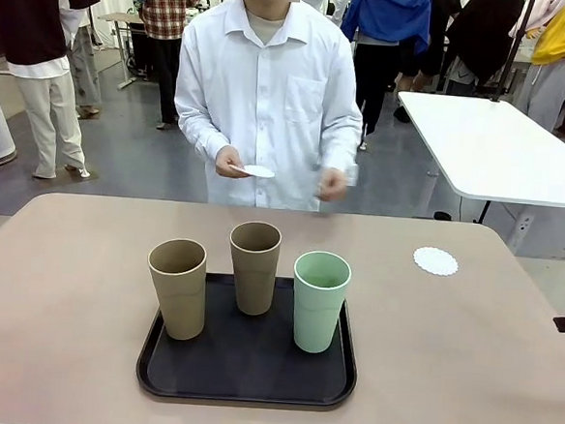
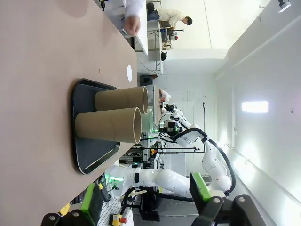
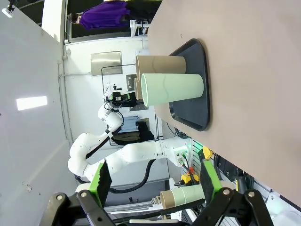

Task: Place coasters on the table and set cups on them.
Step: Pick up one Reusable plastic cup and place it on a coaster set by the human.

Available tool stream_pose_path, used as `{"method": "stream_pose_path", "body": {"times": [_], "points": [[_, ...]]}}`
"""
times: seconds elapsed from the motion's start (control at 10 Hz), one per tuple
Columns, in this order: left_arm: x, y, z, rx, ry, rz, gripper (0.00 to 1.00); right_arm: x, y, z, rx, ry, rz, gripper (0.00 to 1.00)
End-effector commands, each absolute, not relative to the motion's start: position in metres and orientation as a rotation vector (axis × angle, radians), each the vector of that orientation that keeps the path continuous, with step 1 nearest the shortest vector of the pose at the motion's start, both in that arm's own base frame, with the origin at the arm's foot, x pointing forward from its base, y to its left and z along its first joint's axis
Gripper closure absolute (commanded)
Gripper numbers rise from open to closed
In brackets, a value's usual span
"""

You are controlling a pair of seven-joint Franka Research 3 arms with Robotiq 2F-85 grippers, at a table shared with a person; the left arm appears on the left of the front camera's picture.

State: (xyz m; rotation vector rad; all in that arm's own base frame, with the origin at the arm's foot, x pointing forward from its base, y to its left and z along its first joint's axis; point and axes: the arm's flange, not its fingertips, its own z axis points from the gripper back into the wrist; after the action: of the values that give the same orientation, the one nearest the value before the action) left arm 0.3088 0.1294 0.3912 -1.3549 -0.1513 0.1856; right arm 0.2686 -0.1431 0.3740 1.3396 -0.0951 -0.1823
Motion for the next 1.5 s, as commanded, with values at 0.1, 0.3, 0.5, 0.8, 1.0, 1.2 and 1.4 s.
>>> {"method": "stream_pose_path", "body": {"times": [0.1, 0.3, 0.5, 0.8, 1.0, 1.2, 1.4], "points": [[0.308, 0.131, 0.392, -1.371, -0.163, 0.185, 0.00, 0.270, -0.143, 0.375, 1.343, -0.100, -0.183, 0.00], [0.308, 0.131, 0.392, -1.371, -0.163, 0.185, 0.00, 0.270, -0.143, 0.375, 1.343, -0.100, -0.183, 0.00], [0.308, 0.131, 0.392, -1.371, -0.163, 0.185, 0.00, 0.269, -0.143, 0.374, 1.340, -0.095, -0.182, 0.00], [0.308, 0.131, 0.392, -1.371, -0.163, 0.185, 0.00, 0.344, -0.129, 0.456, 0.851, -0.289, 0.072, 0.00], [0.308, 0.131, 0.392, -1.371, -0.163, 0.185, 0.00, 0.378, -0.078, 0.513, 0.567, -0.374, 0.217, 0.00], [0.308, 0.131, 0.392, -1.371, -0.163, 0.185, 0.00, 0.384, -0.007, 0.538, 0.367, -0.343, 0.532, 0.00], [0.308, 0.131, 0.392, -1.371, -0.163, 0.185, 0.00, 0.375, 0.054, 0.535, 0.178, -0.201, 0.702, 0.00]]}}
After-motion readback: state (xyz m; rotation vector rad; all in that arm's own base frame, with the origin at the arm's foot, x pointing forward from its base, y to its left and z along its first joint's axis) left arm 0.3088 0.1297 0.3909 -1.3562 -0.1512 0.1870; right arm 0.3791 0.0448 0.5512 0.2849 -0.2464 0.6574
